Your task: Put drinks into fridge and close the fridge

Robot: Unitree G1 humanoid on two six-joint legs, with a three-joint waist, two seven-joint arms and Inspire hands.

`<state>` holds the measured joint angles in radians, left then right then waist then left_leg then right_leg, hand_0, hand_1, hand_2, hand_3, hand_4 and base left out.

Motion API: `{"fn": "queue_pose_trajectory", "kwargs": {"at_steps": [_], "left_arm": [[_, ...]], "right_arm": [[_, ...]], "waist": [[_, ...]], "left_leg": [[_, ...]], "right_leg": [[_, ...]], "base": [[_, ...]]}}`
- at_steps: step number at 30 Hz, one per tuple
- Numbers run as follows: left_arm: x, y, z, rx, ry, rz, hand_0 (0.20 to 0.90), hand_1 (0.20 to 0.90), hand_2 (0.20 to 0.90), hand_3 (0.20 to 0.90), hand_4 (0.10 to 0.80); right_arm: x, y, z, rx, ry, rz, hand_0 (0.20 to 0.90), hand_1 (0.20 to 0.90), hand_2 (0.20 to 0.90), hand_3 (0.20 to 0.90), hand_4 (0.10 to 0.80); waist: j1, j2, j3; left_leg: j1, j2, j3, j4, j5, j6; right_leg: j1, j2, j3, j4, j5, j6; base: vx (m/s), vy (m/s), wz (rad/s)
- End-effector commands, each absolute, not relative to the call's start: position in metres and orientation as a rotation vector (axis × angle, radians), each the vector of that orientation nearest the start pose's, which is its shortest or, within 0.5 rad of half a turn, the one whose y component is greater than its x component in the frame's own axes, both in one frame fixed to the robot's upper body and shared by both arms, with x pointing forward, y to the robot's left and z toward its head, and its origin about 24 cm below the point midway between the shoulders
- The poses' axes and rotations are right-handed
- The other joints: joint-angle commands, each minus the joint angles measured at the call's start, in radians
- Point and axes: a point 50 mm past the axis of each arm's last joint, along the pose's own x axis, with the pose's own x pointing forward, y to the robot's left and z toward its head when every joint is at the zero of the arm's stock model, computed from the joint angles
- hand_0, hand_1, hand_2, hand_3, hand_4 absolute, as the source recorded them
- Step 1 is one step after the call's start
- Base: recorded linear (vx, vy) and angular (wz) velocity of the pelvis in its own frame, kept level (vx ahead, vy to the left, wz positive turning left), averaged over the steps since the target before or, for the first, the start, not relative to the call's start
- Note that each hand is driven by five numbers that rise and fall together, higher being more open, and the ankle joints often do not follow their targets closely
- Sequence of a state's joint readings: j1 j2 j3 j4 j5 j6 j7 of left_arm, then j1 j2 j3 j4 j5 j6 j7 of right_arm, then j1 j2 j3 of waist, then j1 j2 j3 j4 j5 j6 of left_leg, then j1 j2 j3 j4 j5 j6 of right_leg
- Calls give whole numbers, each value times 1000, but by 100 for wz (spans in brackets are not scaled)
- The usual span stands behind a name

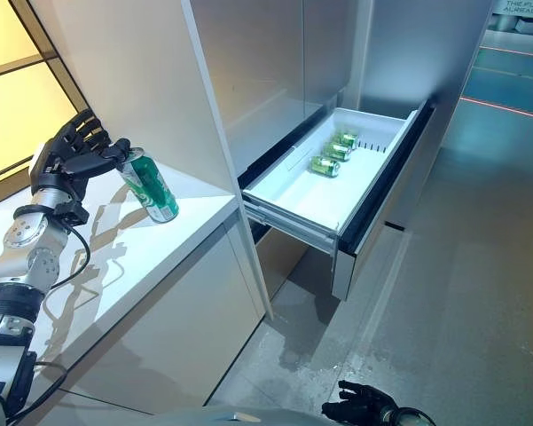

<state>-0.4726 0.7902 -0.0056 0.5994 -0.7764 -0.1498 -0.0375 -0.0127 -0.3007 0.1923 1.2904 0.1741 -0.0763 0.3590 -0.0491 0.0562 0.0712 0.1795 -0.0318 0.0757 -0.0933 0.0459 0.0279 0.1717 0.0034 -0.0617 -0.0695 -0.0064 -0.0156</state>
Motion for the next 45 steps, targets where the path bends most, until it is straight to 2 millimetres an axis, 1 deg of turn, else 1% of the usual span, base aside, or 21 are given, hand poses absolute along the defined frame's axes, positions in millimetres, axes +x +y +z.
{"fn": "queue_pose_trajectory", "kwargs": {"at_steps": [1,10,15,25,35,45], "left_arm": [[321,328,197,4,-416,197,900,900,900,900,800],[320,318,213,-33,-517,226,900,900,900,900,800],[319,313,220,-89,-569,228,900,900,900,900,800],[318,302,224,-100,-596,184,900,900,900,900,800],[317,302,230,-96,-615,158,900,900,900,900,800],[319,300,229,-69,-595,124,900,900,900,900,800]], "right_arm": [[67,-256,-156,-86,1305,215,900,900,900,900,800],[65,-256,-157,-78,1305,213,900,900,900,900,800],[63,-255,-157,-75,1307,215,900,900,900,900,800],[63,-255,-157,-74,1306,217,900,900,900,900,800],[63,-254,-157,-73,1303,217,900,900,900,900,800],[62,-255,-158,-72,1304,217,900,900,900,900,800]], "waist": [[1,10,-6],[-1,7,-9],[-3,7,-12],[-8,10,-17],[-9,10,-21],[-11,12,-23]], "left_leg": [[-1,-42,-14,46,-130,26],[-1,-40,-14,43,-128,22],[-1,-40,-15,40,-127,22],[1,-40,-11,40,-129,21],[0,-38,-9,38,-126,19],[2,-39,-7,36,-125,19]], "right_leg": [[-58,1,-9,130,-113,55],[-57,2,-7,125,-112,55],[-58,3,-5,123,-112,55],[-58,7,1,124,-114,51],[-59,9,7,120,-109,53],[-58,10,9,116,-105,55]], "base": [[0,0,0],[0,0,0],[0,0,0],[0,0,0],[0,0,0],[0,0,0]]}}
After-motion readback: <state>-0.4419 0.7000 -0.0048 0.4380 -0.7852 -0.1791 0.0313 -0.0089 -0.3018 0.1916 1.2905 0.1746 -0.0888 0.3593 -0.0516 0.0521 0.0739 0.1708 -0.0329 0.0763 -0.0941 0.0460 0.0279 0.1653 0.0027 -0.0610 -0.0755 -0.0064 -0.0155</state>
